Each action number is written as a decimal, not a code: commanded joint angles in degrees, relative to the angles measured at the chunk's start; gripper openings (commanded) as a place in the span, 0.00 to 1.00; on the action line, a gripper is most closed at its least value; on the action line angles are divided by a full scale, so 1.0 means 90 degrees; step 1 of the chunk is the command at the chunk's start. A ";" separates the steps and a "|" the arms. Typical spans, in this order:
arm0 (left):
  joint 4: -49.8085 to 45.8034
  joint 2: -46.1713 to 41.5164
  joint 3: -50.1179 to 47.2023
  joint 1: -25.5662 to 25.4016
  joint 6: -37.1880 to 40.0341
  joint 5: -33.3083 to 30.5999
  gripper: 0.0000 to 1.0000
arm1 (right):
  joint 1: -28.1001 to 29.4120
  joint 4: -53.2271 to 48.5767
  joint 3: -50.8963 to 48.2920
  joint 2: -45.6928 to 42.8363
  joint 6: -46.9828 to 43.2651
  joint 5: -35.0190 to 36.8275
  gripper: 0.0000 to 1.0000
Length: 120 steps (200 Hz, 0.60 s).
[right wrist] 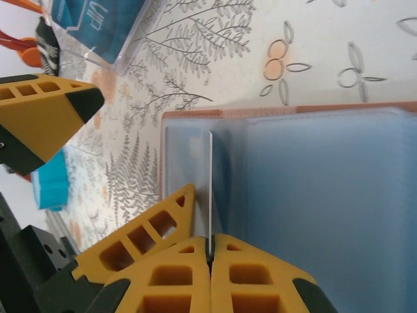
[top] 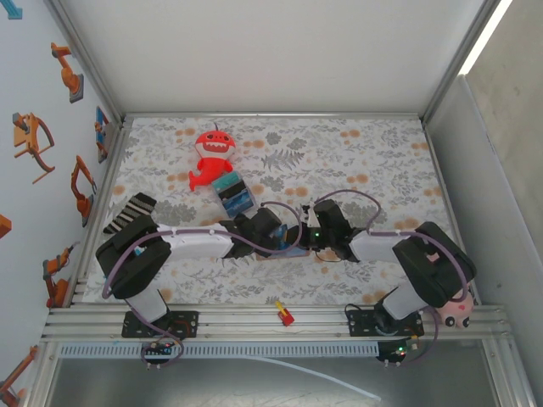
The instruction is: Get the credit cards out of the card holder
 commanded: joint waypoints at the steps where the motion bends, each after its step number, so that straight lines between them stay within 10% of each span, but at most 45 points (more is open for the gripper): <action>1: -0.0377 -0.0219 -0.0148 -0.0023 0.0039 -0.0057 0.97 | -0.0031 -0.1291 0.0322 -0.0515 -0.0618 0.0544 0.00; 120: -0.0438 -0.2451 -0.0057 0.0161 -0.0362 -0.0535 0.97 | 0.0073 -0.3921 0.1502 -0.2201 -0.2988 0.0395 0.00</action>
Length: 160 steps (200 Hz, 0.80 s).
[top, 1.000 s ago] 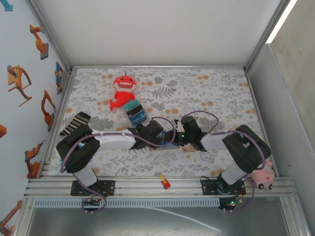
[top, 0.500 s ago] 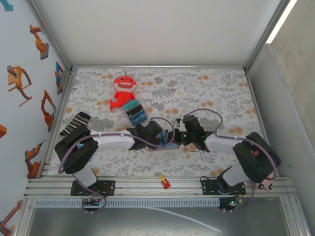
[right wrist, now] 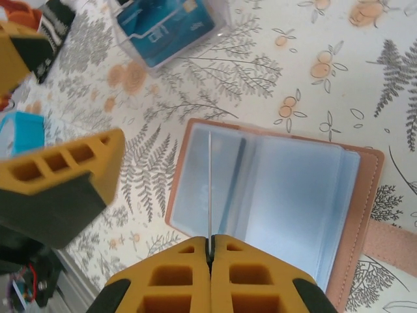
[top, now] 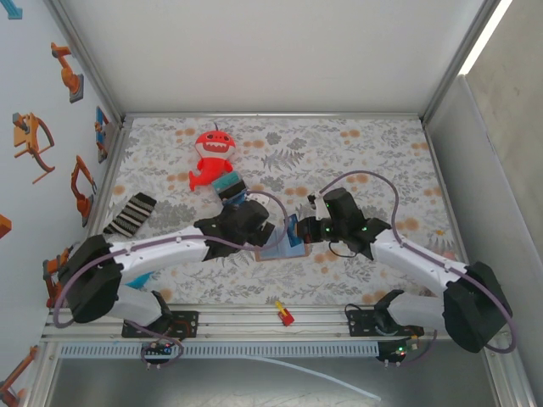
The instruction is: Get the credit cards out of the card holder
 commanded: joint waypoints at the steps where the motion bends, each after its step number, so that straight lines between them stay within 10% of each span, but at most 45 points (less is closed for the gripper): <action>1: 0.0003 -0.0600 -0.0027 0.0119 -0.0234 -0.0023 0.97 | 0.0080 -0.0658 0.0449 -0.0184 -0.0858 -0.0256 0.00; 74: 0.0925 -0.2464 -0.0826 0.1241 0.0155 0.3727 1.00 | 0.0406 -0.1020 0.1228 -0.0180 -0.2141 -0.1348 0.00; 160: 0.0827 -0.2220 -0.0793 0.1268 0.1182 0.5873 0.85 | 0.0426 -0.2053 0.2068 0.0137 -0.3562 -0.2485 0.00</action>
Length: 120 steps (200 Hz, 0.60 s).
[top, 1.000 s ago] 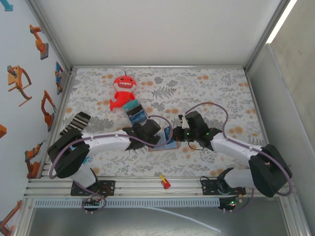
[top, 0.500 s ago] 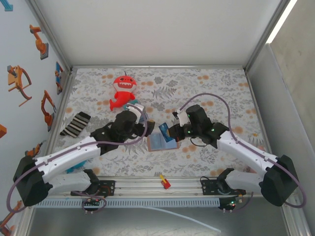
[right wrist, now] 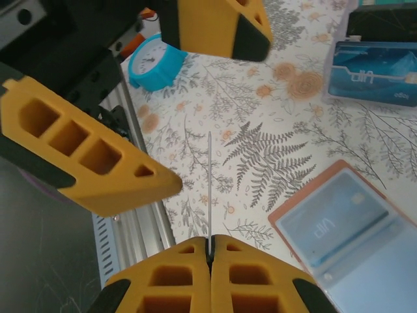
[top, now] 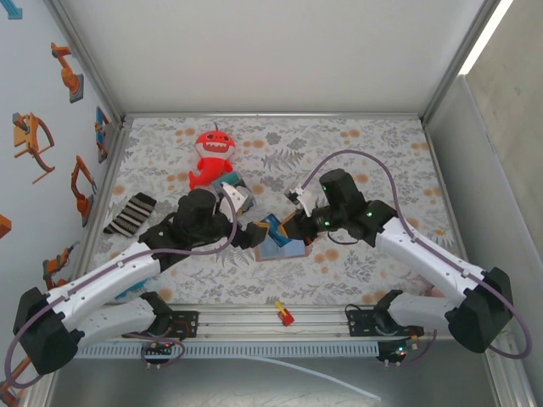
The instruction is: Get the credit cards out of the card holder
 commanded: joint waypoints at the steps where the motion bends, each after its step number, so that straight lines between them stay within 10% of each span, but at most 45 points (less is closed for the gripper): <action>1: 0.0125 0.0105 -0.0015 0.0022 0.0395 0.0922 0.84 | 0.0044 -0.0493 0.0264 0.0118 -0.0644 -0.0502 0.00; 17: -0.0053 0.0213 0.0089 0.0022 0.0587 0.1241 0.83 | 0.0049 -0.0613 0.0347 0.0168 -0.0838 -0.0682 0.00; 105: -0.0280 0.0491 0.0233 0.0022 0.0921 0.2252 0.00 | 0.0049 -0.0771 0.0465 0.0201 -0.1248 -0.0908 0.00; 120: -0.0244 0.0459 0.0215 0.0022 0.0914 0.2270 0.00 | 0.0049 -0.0702 0.0439 0.0186 -0.1191 -0.0807 0.00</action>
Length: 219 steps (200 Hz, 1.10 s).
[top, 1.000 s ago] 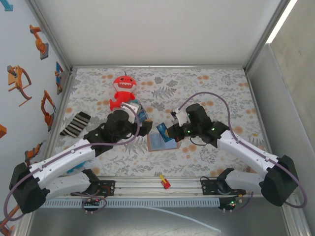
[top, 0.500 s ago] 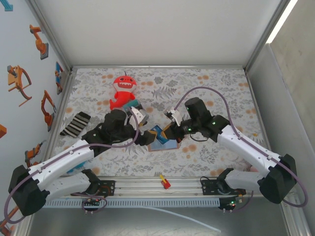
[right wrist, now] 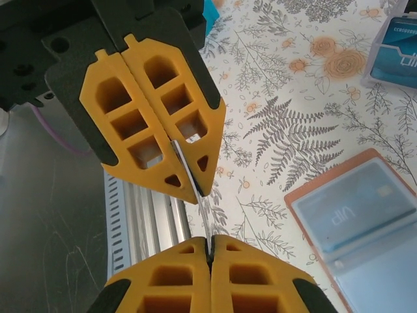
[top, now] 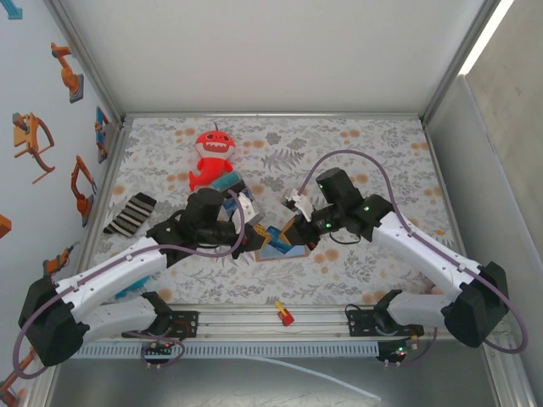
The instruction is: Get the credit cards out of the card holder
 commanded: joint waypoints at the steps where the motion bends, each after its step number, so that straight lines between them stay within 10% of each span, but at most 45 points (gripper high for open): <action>1: 0.0034 0.0050 0.0122 0.0022 0.0084 0.0160 0.00 | 0.0069 0.0163 0.0152 -0.0057 -0.0063 -0.0297 0.00; 15: 0.0078 -0.0013 0.0088 0.0021 0.0042 0.0151 0.00 | 0.0069 0.0275 0.0109 -0.0093 0.0058 -0.0177 0.01; 53: 0.0225 -0.0453 -0.0162 0.0030 -0.0144 -0.0215 0.00 | 0.0059 0.0576 -0.0017 -0.0296 0.0496 0.0272 0.46; 141: 0.2200 -0.2287 -0.1557 0.0061 -0.2348 -0.2361 0.00 | 0.0030 0.3366 -0.1317 -0.1261 0.2736 0.1447 0.69; 219: 0.3558 -0.2504 -0.1993 0.0061 -0.3679 -0.2509 0.00 | 0.0023 0.6205 -0.1826 -0.0616 0.4228 0.0823 0.63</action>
